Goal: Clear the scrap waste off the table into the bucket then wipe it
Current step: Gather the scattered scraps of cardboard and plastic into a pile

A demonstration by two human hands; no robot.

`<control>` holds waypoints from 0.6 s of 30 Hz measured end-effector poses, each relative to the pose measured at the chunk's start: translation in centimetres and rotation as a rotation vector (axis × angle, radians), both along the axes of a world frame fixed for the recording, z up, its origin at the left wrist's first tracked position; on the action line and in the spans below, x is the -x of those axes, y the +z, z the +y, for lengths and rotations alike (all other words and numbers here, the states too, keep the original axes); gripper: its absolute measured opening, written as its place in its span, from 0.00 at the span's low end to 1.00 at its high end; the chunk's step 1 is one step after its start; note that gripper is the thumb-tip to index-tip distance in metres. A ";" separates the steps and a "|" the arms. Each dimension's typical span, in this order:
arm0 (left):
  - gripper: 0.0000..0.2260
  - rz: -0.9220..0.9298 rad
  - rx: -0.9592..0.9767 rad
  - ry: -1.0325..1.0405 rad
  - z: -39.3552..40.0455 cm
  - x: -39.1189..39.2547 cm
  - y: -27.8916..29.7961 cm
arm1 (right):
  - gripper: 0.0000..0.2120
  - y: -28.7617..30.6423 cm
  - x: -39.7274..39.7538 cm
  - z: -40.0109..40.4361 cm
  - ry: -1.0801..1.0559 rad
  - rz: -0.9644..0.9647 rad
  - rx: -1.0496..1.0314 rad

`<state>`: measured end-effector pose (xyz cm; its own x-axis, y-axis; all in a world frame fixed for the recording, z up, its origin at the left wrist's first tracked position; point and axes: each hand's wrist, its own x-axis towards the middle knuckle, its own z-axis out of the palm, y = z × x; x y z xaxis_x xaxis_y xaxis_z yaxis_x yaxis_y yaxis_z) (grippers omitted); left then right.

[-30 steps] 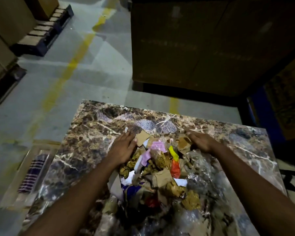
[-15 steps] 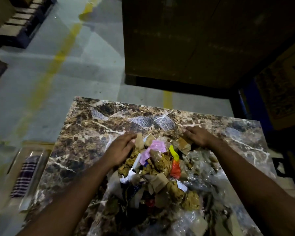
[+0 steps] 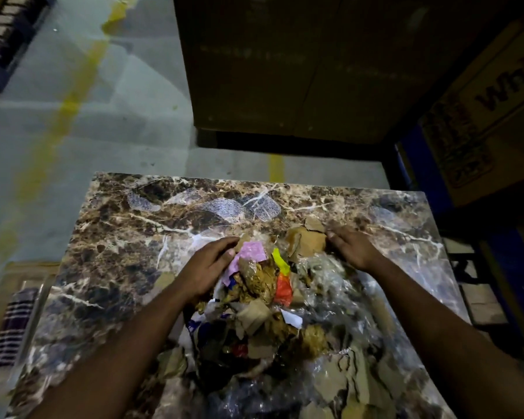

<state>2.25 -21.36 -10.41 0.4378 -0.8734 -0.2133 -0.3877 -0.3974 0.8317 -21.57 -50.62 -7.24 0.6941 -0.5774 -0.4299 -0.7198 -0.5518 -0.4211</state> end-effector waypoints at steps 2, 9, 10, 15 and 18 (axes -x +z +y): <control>0.22 0.042 0.017 -0.001 0.0 0.3 0.9 | 0.22 0.4 1.1 0.6 -0.028 -0.069 -0.037; 0.21 -0.012 0.035 0.329 7.6 -1.4 0.7 | 0.37 1.3 12.0 -0.6 -0.360 -0.303 -0.094; 0.20 -0.027 0.037 0.368 9.5 -0.5 0.5 | 0.34 1.5 14.0 0.0 -0.368 -0.327 -0.108; 0.27 -0.178 0.025 0.527 16.4 6.9 -0.2 | 0.28 1.4 20.3 3.1 -0.430 -0.465 -0.094; 0.25 -0.246 0.019 0.583 18.1 9.6 -0.8 | 0.24 3.0 21.5 3.1 -0.384 -0.478 0.049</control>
